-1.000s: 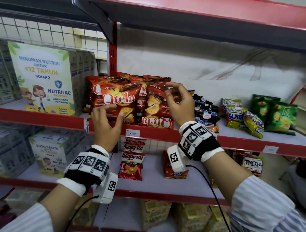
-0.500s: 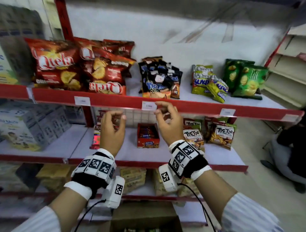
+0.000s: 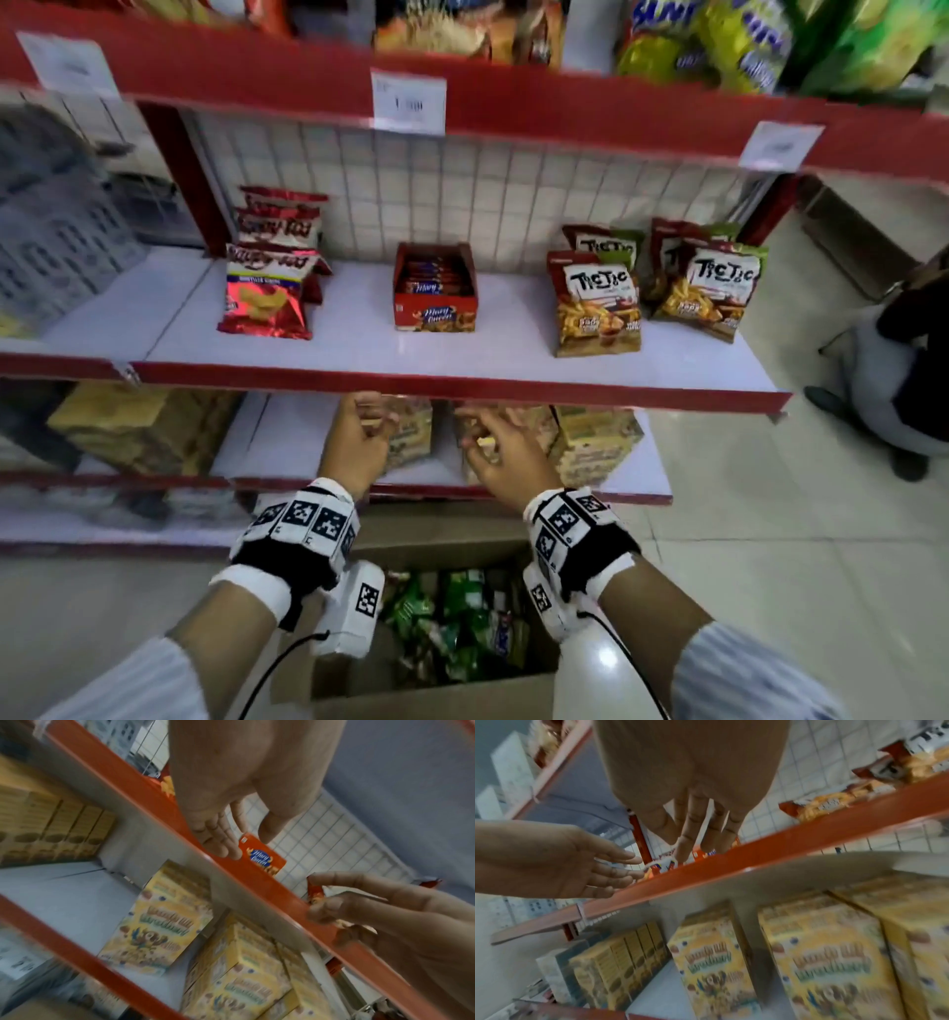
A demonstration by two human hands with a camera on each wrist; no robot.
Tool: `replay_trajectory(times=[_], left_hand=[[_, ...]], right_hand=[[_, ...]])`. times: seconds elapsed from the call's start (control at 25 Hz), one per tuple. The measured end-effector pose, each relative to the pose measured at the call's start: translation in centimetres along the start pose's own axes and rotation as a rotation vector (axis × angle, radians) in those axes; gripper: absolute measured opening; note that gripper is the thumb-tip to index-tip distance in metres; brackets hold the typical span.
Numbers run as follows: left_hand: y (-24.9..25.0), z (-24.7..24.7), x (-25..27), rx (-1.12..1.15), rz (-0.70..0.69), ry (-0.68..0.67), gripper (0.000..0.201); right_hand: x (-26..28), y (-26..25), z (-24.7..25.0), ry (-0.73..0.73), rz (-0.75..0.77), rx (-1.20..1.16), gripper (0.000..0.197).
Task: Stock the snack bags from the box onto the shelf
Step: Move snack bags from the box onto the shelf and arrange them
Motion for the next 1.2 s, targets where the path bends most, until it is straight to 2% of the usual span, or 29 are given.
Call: replay_trajectory(times=[0.12,0.2,0.36,0.48,0.68,0.8,0.96,1.08,1.2], left_hand=[[-7.5,-1.8,-0.6,-0.099,0.063,-0.027,0.022],[-12.6,-2.8,-0.9,-0.129,0.093,-0.040,0.020],[-22.4,-5.0,-1.4,-0.112,0.165,-0.050,0.025],[-31.0,-6.9,-1.4,-0.114,0.195,-0.069,0.026],[-44.2,-10.1,-0.2,-0.107,0.316,-0.109,0.024],[-50.3,-12.2,-0.4,-0.096,0.369,-0.143,0.029],[-54.8,-14.5,-0.7,-0.055,0.383,-0.187,0.030],[-56.0,-15.5,-1.0,-0.012,0.386,-0.213,0.027],[-55.4,-15.3,-1.5,-0.008,0.324,-0.228,0.025]], right_hand=[[1.7,5.5,-5.5,-0.074,-0.099,0.009,0.042],[2.7,8.9,-9.7,-0.126,-0.101,0.059,0.040],[4.4,15.9,-18.1,-0.298,0.026,0.329,0.038],[5.9,23.5,-24.7,-0.455,0.071,0.434,0.038],[9.1,37.4,-35.2,-0.684,-0.092,0.553,0.049],[10.6,44.3,-41.1,-0.764,-0.146,0.641,0.057],[13.5,49.7,-47.9,-0.809,-0.088,0.755,0.069],[15.0,52.8,-51.5,-0.875,-0.078,0.868,0.056],[14.7,52.6,-52.8,-0.871,0.030,0.984,0.045]])
Point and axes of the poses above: each hand's wrist, its own x-axis away from the middle knuckle, its own z-axis out of the back of the hand, y = z × x, the point moved 8 cm from there along -x, towards the middle knuckle, and after that the axes turned 10 degrees about y, right-handed, at the moved point
